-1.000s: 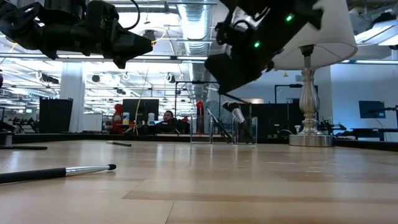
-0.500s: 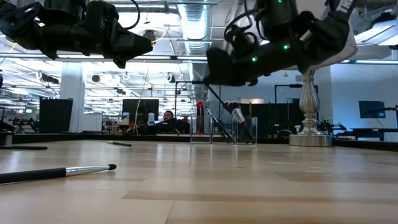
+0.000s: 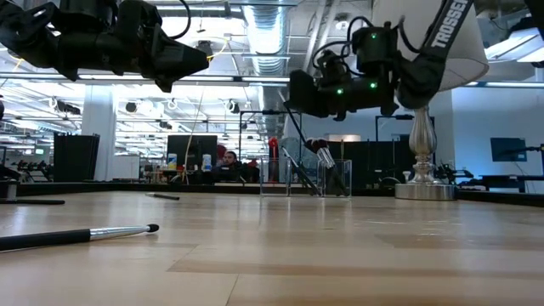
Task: Put items in baskets/containers
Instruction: Put the silver and white eyeshadow brush into the transparent organizer, then put the silver eyeshadow brush into the transparent organizer
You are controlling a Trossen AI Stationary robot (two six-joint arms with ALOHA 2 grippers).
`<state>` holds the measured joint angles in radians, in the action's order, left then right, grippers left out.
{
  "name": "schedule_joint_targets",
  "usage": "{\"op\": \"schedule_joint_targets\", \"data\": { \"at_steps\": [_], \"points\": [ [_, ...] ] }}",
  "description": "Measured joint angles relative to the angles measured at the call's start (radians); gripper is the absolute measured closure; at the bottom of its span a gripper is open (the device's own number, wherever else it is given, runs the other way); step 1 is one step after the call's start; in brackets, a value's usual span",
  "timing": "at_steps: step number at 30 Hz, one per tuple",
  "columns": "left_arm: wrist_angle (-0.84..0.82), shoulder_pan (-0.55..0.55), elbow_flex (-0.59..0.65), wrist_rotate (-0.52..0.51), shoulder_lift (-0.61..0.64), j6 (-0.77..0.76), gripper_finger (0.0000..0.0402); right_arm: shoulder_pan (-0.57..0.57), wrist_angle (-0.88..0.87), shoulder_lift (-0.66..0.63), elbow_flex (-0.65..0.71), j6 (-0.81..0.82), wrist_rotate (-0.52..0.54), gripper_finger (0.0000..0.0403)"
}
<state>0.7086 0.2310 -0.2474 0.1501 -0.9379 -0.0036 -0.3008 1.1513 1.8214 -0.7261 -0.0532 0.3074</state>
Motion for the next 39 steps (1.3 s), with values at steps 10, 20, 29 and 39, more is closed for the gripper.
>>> {"op": "schedule_joint_targets", "data": {
  "at_steps": [10,20,29,39],
  "points": [
    [0.005,0.0,0.0,0.0,0.0,-0.001,0.0284,-0.066,-0.115,0.0,0.0,0.073,-0.047,0.0399],
    [0.007,0.0,0.0,0.0,0.0,-0.001,0.0284,-0.074,-0.158,0.0,0.0,0.081,-0.05,0.0397],
    [0.007,-0.001,0.0,0.0,0.0,-0.001,0.0284,-0.073,-0.203,0.0,0.0,0.106,-0.047,0.037],
    [0.007,0.0,0.0,0.0,0.0,-0.001,0.0284,-0.062,-0.202,0.0,0.0,0.106,-0.047,0.0362]
  ]
}}
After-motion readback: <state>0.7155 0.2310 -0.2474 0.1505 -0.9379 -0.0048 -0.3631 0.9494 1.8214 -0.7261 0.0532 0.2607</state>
